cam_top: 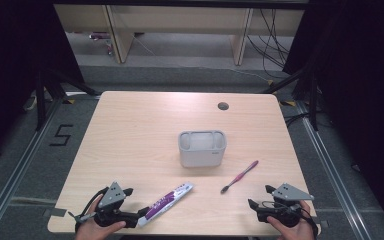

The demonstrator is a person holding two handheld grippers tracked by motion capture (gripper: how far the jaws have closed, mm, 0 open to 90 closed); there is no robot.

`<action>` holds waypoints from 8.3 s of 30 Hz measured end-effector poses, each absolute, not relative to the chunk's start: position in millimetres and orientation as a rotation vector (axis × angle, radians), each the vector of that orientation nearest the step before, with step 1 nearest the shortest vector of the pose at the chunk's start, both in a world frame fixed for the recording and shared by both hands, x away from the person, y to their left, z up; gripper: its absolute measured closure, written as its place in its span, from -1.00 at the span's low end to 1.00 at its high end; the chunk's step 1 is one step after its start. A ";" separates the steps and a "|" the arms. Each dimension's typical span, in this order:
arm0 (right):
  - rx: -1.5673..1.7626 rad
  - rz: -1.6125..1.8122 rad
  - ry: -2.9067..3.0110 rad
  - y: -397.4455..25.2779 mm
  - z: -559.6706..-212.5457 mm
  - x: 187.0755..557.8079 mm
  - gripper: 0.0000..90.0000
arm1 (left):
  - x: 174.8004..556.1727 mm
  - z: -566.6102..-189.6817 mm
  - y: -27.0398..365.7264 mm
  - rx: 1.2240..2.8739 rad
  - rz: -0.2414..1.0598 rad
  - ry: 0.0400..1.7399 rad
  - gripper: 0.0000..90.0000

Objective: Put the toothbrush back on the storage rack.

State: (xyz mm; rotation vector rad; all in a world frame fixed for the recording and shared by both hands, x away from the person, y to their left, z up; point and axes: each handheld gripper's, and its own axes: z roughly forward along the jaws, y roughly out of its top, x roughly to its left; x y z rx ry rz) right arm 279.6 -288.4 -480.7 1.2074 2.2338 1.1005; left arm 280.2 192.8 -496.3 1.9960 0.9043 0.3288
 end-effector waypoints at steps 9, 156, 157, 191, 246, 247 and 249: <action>1.079 1.038 2.296 -284.9 -478.0 292.2 -0.49 | 280.0 -496.1 193.0 2.000 0.330 0.916 -0.65; 0.657 0.504 2.925 -268.1 -478.5 409.0 0.53 | 281.0 -496.9 195.8 2.007 0.331 0.925 -0.65; 0.657 0.504 2.925 -268.1 -478.5 409.0 0.53 | 281.0 -496.9 195.8 2.007 0.331 0.925 -0.64; 0.632 0.053 3.032 -230.6 -473.2 413.0 0.83 | 279.5 -497.0 194.0 1.992 0.326 0.934 -0.64; 0.850 0.618 2.743 -274.9 -417.1 399.9 0.85 | 280.7 -496.1 196.3 2.008 0.331 0.923 -0.65; 0.860 0.637 2.733 -276.5 -415.1 398.4 0.85 | 280.7 -496.0 196.5 2.006 0.332 0.924 -0.65; 0.836 0.658 2.721 -278.3 -414.2 398.5 0.85 | 280.7 -496.6 195.8 1.989 0.329 0.927 -0.65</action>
